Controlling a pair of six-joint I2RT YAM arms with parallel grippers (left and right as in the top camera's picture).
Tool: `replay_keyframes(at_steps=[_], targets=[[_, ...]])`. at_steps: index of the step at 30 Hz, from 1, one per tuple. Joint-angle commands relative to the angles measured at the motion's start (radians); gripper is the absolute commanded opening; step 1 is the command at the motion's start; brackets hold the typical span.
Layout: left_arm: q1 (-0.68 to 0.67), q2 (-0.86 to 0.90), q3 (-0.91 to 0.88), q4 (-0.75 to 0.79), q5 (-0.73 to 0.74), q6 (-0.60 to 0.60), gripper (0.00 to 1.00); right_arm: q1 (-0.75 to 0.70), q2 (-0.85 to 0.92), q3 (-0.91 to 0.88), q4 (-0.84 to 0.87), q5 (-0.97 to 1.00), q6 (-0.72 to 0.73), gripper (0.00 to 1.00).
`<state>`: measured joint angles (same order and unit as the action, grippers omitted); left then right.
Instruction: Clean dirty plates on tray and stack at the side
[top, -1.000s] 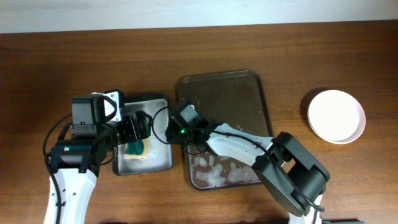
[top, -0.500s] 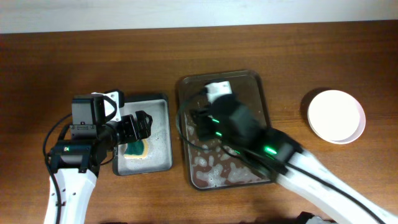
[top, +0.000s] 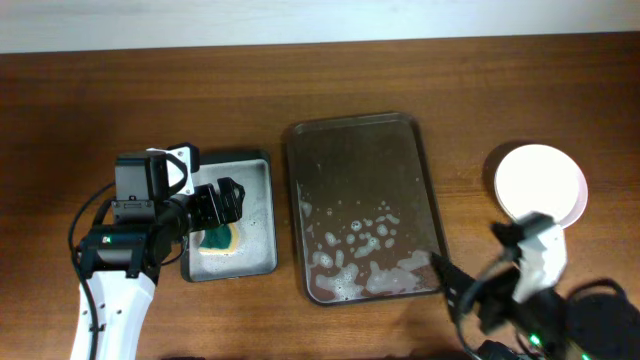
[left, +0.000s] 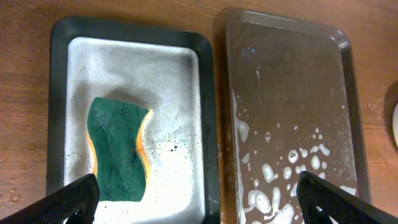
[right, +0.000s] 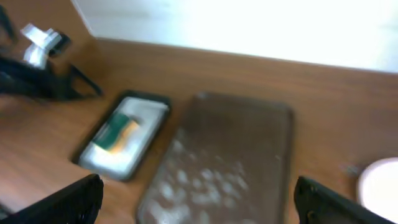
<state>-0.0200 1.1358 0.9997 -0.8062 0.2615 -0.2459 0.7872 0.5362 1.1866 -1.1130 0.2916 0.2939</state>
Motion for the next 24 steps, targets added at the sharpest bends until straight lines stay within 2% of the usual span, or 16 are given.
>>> replay_keyframes(at_steps=[1, 5, 8, 10, 14, 16, 17, 24], targets=[[0.003, -0.006, 0.015, 0.001, 0.000, 0.009, 0.99, 0.005, -0.095, -0.021, -0.081, 0.192, -0.024, 0.99], [0.003, -0.006, 0.015, 0.001, 0.000, 0.009, 0.99, 0.005, -0.170, -0.108, -0.073, 0.341, -0.043, 0.99], [0.003, -0.006, 0.015, 0.001, 0.000, 0.009, 0.99, -0.102, -0.212, -0.222, 0.075, 0.358, -0.055, 0.99], [0.003, -0.006, 0.015, 0.001, 0.000, 0.009, 0.99, -0.248, -0.227, -0.349, 0.224, 0.203, -0.124, 0.99], [0.003, -0.006, 0.015, 0.001, 0.000, 0.009, 0.99, -0.507, -0.259, -0.628, 0.502, -0.233, -0.238, 0.99], [0.003, -0.006, 0.015, 0.001, 0.000, 0.009, 1.00, -0.595, -0.298, -0.755, 0.599, -0.378, -0.238, 0.99], [0.003, -0.006, 0.015, 0.001, 0.000, 0.009, 0.99, -0.650, -0.362, -0.874, 0.662, -0.454, -0.234, 0.99], [0.003, -0.006, 0.015, 0.001, 0.000, 0.009, 0.99, -0.665, -0.533, -1.063, 0.777, -0.438, -0.235, 0.99]])
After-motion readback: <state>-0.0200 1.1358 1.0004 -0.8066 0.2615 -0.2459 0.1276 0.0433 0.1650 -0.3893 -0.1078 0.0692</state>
